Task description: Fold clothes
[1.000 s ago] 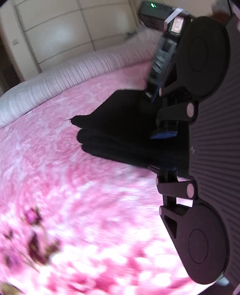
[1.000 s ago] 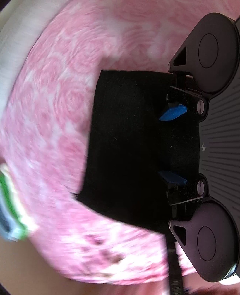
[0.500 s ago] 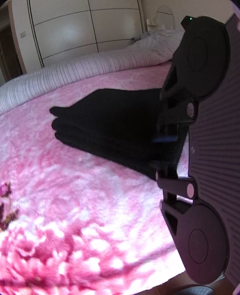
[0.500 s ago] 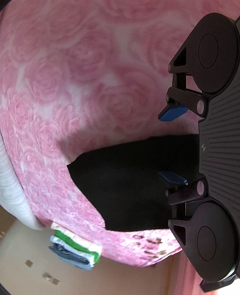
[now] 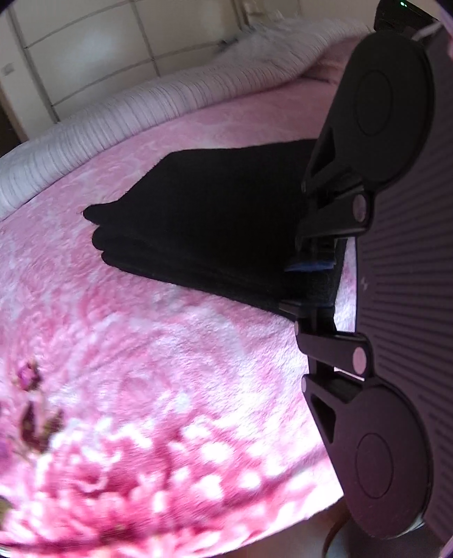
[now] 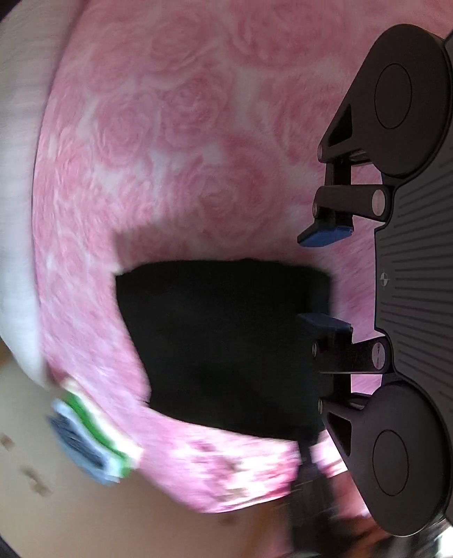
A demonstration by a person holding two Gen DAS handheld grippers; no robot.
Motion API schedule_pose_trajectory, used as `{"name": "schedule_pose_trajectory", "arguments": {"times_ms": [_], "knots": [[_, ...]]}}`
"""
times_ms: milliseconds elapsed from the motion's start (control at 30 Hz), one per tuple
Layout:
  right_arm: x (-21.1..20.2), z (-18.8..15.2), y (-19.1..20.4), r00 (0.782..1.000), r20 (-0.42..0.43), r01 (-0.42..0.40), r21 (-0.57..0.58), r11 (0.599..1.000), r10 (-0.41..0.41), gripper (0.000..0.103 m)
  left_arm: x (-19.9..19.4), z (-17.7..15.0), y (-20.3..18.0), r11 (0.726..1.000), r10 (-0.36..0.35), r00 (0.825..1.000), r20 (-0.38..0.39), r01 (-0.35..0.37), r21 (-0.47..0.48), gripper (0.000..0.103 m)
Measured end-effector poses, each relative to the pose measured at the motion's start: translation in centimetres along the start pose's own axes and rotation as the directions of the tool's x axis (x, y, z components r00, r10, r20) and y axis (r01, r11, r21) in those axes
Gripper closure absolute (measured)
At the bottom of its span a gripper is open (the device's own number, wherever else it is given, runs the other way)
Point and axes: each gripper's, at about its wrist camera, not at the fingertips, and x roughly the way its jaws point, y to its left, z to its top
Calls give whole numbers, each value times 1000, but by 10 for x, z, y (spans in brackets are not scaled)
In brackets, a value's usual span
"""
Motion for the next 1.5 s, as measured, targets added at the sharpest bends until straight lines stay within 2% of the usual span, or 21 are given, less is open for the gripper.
{"name": "schedule_pose_trajectory", "arguments": {"times_ms": [100,200,300,433,467,500,633,700,800,900,1033,1067,1133,1200,1233,1300,1367,1433,1500], "knots": [[6,-12,7,999,27,31,-65,997,-30,60,-20,4,-20,994,51,998,41,-54,97,93],[14,-15,13,997,73,24,-81,996,-18,60,-31,11,-42,986,-2,997,73,-10,164,93],[24,-17,19,990,135,48,-82,995,-36,60,-7,17,-58,977,-38,998,51,26,211,93],[33,-28,26,968,234,110,-63,992,-93,60,32,10,-52,971,3,1000,7,-4,239,93],[34,-31,28,961,257,122,-65,990,-101,60,36,7,-48,970,11,1000,6,-13,244,100],[35,-34,30,954,280,134,-69,989,-109,61,41,4,-43,968,20,1000,6,-21,249,100],[32,-37,34,935,336,174,-153,973,-115,79,49,-1,-36,963,39,999,5,-39,266,100],[30,-38,29,932,340,200,-185,962,-128,83,52,-4,-41,947,56,998,11,-57,315,99],[32,-37,6,940,303,197,-115,974,-155,84,54,-5,-40,942,52,999,10,-53,332,99],[40,-37,8,943,290,220,-173,960,-163,84,54,-4,-41,938,55,998,14,-57,342,99],[38,-23,-9,988,143,79,-130,988,-61,83,40,-6,-47,934,62,997,35,-71,349,100],[32,-17,-15,995,91,47,-103,994,-38,83,31,-6,-46,940,58,997,47,-70,333,100],[13,-11,-28,997,56,60,-55,997,-57,83,13,-5,-38,966,43,997,57,-56,254,99],[-5,-8,-45,998,54,39,13,999,-40,82,-4,-5,-16,997,26,998,54,-30,76,85],[-11,-6,-52,998,58,29,55,998,-32,82,-10,-6,-3,1000,13,999,52,-12,-22,77],[-16,4,-61,997,79,-5,121,993,-4,82,-13,-10,16,984,-35,998,46,43,-174,76],[-15,15,-56,994,101,-50,150,987,35,82,-8,-15,27,958,-87,995,40,94,-272,76],[-9,23,-48,990,117,-96,179,979,76,82,1,-17,26,941,-121,992,34,126,-313,74],[-2,31,-40,987,126,-125,200,972,101,82,10,-19,22,947,-96,995,36,102,-305,74]]}}
